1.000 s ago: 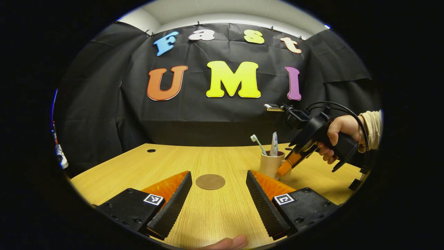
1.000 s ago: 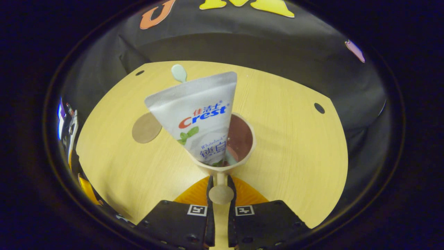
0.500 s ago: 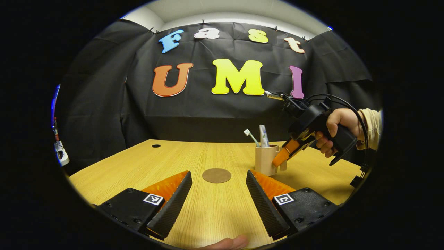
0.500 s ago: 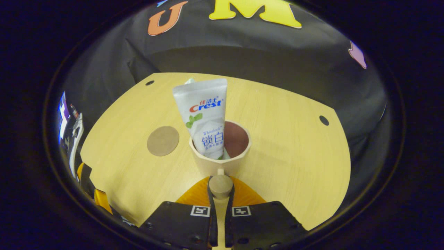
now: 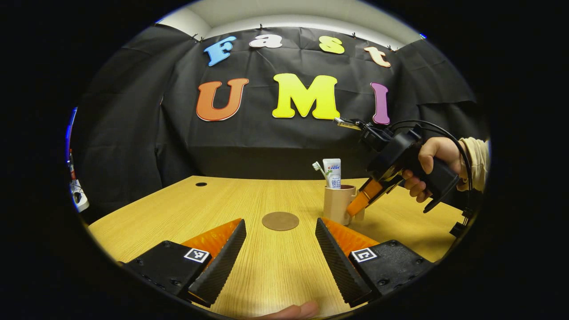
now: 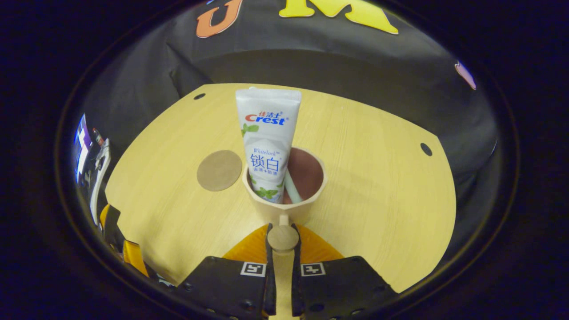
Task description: Put the toothbrush and toothpaste on the desktop into the cup, then pick up the cup and place it on the coaster on the desktop.
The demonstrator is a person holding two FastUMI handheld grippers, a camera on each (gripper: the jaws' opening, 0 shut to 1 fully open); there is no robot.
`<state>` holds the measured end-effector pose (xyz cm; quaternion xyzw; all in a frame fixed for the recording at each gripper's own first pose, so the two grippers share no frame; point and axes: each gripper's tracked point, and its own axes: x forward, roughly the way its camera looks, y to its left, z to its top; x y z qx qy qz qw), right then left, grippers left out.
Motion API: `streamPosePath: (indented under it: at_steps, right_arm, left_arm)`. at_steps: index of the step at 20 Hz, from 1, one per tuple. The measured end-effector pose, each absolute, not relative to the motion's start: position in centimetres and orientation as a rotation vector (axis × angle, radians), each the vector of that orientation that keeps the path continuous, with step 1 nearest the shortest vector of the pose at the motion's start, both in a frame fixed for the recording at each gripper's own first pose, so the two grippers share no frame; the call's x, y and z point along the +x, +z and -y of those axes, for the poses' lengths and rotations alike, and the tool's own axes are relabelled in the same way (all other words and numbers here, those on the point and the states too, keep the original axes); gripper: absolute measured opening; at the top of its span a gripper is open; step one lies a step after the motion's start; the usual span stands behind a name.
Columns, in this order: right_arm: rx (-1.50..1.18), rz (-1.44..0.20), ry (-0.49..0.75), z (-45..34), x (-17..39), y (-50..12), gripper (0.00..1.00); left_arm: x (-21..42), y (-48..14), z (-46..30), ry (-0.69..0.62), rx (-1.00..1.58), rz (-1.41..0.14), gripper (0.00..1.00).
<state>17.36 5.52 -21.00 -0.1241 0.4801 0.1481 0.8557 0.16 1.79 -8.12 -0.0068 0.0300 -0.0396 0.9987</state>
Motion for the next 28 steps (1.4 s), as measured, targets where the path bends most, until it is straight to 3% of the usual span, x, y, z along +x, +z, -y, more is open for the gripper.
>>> streamPosePath:
  at_steps: [10,17,25,28]
  right_arm:
    - [-0.242,-1.130,0.251,-6.1,19.7,-21.0,0.27]
    - [-0.301,-1.240,0.213,-6.0,20.0,-23.2,0.29]
    - [-0.308,-1.178,0.226,-6.1,20.7,-22.8,0.15]
    - [-0.301,-1.116,0.261,-6.7,21.3,-20.9,0.15]
  left_arm:
    - [-0.1,-7.3,-1.2,-0.099,-0.007,-0.058,1.00]
    - [-0.1,-7.6,-1.2,-0.105,-0.026,-0.072,1.00]
    - [-0.1,-8.1,-1.4,-0.117,-0.018,-0.067,1.00]
    - [-0.4,-8.3,-1.3,-0.124,-0.037,-0.067,1.00]
